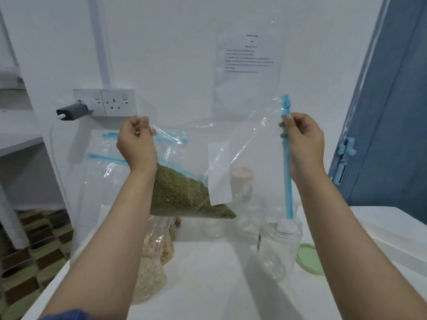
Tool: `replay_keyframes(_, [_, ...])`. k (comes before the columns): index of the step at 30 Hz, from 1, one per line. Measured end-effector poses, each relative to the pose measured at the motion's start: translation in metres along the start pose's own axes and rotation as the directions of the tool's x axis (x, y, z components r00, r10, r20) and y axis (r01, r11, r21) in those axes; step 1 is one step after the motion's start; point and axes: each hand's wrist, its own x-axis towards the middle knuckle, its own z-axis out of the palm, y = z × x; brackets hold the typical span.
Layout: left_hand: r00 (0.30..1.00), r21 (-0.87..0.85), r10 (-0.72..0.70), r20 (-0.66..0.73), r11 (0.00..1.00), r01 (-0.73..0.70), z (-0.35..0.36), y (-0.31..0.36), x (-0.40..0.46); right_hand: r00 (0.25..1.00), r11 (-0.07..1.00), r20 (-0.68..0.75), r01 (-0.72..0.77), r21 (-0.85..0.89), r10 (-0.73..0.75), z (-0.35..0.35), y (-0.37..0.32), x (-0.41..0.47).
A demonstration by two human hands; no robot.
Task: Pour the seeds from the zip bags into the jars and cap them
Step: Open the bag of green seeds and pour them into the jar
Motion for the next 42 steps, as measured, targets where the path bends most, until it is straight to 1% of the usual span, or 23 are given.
replay_keyframes(4, [1.0, -0.015, 0.004, 0.016, 1.0, -0.003, 0.004, -0.004, 0.004, 0.999, 0.998, -0.01, -0.044, 0.05, 0.045, -0.006, 0.005, -0.002])
replay_keyframes(8, [1.0, -0.021, 0.017, -0.005, 1.0, -0.017, 0.01, -0.003, 0.006, 0.998, 0.994, -0.003, -0.061, 0.094, 0.062, -0.009, 0.012, -0.001])
replay_keyframes(12, [0.999, -0.027, 0.018, -0.04, 0.999, -0.019, 0.012, -0.003, 0.006, 0.997, 0.992, 0.023, -0.08, 0.099, 0.078, -0.011, 0.02, 0.003])
replay_keyframes(18, [0.999, -0.023, 0.023, -0.041, 0.999, -0.023, 0.017, 0.002, 0.006, 0.994, 0.985, 0.037, -0.109, 0.136, 0.104, -0.014, 0.032, 0.004])
replay_keyframes(27, [0.999, -0.007, 0.032, -0.014, 0.999, -0.032, 0.017, 0.008, 0.005, 0.996, 0.987, 0.032, -0.092, 0.129, 0.088, -0.02, 0.04, 0.005])
replay_keyframes(31, [0.999, -0.012, 0.045, 0.003, 0.999, -0.045, 0.019, 0.015, 0.006, 0.995, 0.983, 0.01, -0.101, 0.152, 0.101, -0.022, 0.038, 0.005])
replay_keyframes(37, [0.997, -0.028, 0.066, 0.03, 0.997, -0.065, 0.026, 0.025, 0.012, 0.996, 0.984, -0.031, -0.073, 0.165, 0.079, -0.023, 0.031, 0.006])
replay_keyframes(42, [0.997, -0.037, 0.075, 0.023, 0.997, -0.074, 0.028, 0.028, 0.013, 0.996, 0.984, -0.055, -0.061, 0.17, 0.071, -0.022, 0.028, 0.004])
